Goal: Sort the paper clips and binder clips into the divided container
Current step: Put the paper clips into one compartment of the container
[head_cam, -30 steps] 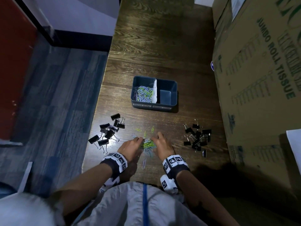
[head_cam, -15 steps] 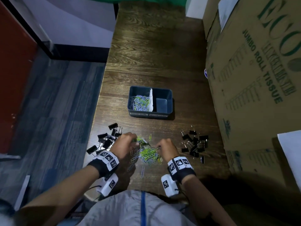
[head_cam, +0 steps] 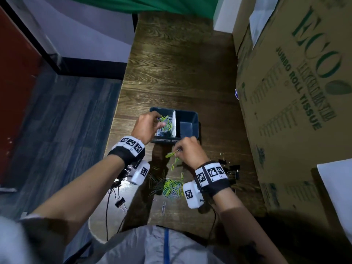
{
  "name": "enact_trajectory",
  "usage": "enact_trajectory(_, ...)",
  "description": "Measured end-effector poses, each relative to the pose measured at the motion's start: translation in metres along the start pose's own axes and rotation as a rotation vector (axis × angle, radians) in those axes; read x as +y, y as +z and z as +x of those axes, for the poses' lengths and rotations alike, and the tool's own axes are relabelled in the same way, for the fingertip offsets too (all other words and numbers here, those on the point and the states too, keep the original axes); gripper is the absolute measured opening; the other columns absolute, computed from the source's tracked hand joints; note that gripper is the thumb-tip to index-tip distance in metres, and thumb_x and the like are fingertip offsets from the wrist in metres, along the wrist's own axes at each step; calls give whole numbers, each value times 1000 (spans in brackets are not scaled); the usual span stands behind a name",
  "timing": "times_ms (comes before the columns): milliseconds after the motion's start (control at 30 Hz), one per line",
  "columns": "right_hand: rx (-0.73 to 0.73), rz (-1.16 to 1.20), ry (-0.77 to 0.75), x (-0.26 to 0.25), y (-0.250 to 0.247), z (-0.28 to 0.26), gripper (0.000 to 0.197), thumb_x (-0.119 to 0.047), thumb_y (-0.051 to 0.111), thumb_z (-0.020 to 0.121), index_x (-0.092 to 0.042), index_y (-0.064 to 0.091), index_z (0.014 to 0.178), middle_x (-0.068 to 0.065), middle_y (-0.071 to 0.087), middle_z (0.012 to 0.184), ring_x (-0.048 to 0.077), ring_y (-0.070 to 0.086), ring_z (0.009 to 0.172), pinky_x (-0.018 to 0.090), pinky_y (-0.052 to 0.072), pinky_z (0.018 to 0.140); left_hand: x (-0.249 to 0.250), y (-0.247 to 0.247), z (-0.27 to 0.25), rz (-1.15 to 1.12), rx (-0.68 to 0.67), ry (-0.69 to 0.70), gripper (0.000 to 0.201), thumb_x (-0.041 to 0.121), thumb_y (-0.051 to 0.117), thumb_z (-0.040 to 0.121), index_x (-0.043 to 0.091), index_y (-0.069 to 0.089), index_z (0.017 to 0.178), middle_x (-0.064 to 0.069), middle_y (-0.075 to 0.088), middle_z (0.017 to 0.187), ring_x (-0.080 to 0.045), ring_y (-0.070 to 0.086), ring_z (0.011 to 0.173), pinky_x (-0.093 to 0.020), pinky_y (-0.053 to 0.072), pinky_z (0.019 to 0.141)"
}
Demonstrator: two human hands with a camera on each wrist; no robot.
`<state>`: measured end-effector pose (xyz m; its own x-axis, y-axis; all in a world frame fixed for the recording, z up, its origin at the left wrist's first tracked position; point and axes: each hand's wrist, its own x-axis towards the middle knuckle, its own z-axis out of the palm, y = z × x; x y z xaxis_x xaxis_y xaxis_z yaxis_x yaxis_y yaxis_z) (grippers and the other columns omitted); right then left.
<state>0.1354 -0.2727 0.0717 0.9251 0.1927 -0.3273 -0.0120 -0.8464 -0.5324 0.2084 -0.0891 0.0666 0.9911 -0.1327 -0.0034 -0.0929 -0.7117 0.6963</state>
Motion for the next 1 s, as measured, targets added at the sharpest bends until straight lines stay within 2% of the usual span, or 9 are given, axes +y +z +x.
enact_trajectory(133,91,-11,-39,-21,-25,33,11,-13,77,83,-22,79,88,11,70,97,28,66,96,43,56,90,-24,15,-31,107,48,11,16,9,62,91,12,67,106,-11,72,97,-24,68,82,-40,57,74)
enact_trajectory(233,147,-1,-53,-37,-42,57,13,-5,72,86,-13,80,92,15,74,96,28,67,99,33,54,89,-45,33,-67,256,-108,20,22,2,58,85,15,66,102,-8,70,97,-27,66,85,-34,53,72)
enact_trajectory(300,174,-15,-61,-45,-46,72,14,-5,72,85,-14,80,93,14,75,94,29,68,97,29,52,83,-57,51,-92,320,-272,8,25,5,60,84,15,62,106,-8,65,104,-27,64,92,-30,47,72)
enact_trajectory(433,172,-81,-39,-45,-38,84,26,-11,76,82,-14,75,108,16,73,102,35,68,100,41,56,88,-71,80,-128,356,-427,2,46,31,58,90,15,46,132,-13,50,132,-31,54,114,-39,49,92)
enact_trajectory(567,230,-100,-23,-28,-20,64,16,-13,62,87,-15,75,97,15,73,93,33,68,85,41,58,81,-77,100,-147,493,-559,-12,83,63,14,91,7,13,153,-21,10,159,-37,12,146,-44,21,118)
enact_trajectory(700,106,-178,89,14,36,25,15,-11,62,92,-11,72,81,8,70,79,24,67,69,37,60,70,-67,117,-165,530,-647,29,83,66,16,93,13,-11,152,-14,-26,154,-32,-20,144,-43,-2,117)
enact_trajectory(767,-20,-206,183,32,65,8,13,-11,63,91,-12,72,100,13,70,106,30,69,96,43,59,81,-61,119,-170,557,-691,87,85,66,17,92,13,-13,151,-14,-28,153,-31,-22,144,-44,-2,118)
enact_trajectory(867,-254,-194,145,46,89,-13,64,-13,64,92,-16,38,150,8,27,161,33,29,146,50,36,114,-58,120,-168,603,-731,165,81,59,25,97,12,-11,152,-14,-26,154,-30,-18,145,-46,4,121)
enact_trajectory(1000,-333,-367,-53,54,109,-34,84,-12,59,91,-9,9,158,8,-5,168,27,-1,154,42,15,124,-60,113,-171,597,-756,258,73,45,29,101,7,-8,152,-13,-17,158,-27,-11,148,-41,1,121)
